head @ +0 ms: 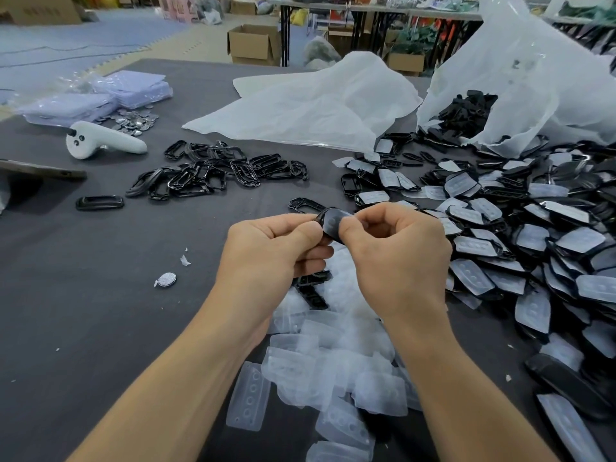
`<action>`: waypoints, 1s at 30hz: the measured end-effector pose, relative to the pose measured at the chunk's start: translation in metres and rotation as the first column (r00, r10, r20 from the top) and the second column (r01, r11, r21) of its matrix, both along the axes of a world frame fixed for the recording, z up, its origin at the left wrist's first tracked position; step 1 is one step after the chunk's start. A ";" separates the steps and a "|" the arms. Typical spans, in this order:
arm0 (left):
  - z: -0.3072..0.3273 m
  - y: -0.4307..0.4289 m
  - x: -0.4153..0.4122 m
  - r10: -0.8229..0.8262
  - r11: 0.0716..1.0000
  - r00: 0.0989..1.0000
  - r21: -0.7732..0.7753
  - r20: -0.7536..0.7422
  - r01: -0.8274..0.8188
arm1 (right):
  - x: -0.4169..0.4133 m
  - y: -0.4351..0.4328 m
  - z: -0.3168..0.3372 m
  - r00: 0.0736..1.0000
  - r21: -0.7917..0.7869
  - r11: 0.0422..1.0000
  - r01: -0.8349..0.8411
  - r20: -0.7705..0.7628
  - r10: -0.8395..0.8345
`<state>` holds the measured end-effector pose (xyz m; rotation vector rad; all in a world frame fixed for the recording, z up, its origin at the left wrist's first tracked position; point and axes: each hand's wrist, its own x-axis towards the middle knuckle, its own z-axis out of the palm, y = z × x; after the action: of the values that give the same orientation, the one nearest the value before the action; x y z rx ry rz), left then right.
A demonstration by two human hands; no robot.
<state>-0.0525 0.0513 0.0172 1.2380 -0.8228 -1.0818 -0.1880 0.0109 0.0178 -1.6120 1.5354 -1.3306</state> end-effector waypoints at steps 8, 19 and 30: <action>-0.001 0.000 0.000 -0.001 1.000 1.000 -0.008 0.020 0.002 | 0.000 0.001 0.001 0.998 0.081 0.994 -0.069 -0.004 0.069; 0.001 0.002 0.002 -0.038 0.999 0.999 -0.037 0.032 0.039 | -0.007 -0.003 0.003 0.997 0.150 0.987 -0.053 0.064 0.043; 0.003 0.004 0.003 -0.045 0.997 0.994 -0.050 0.102 0.050 | -0.008 0.000 0.015 0.855 0.211 0.898 -0.385 0.447 0.262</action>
<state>-0.0495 0.0549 0.0201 1.2419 -0.9565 -1.0354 -0.1960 0.0112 0.0329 -1.2399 1.0832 -1.0999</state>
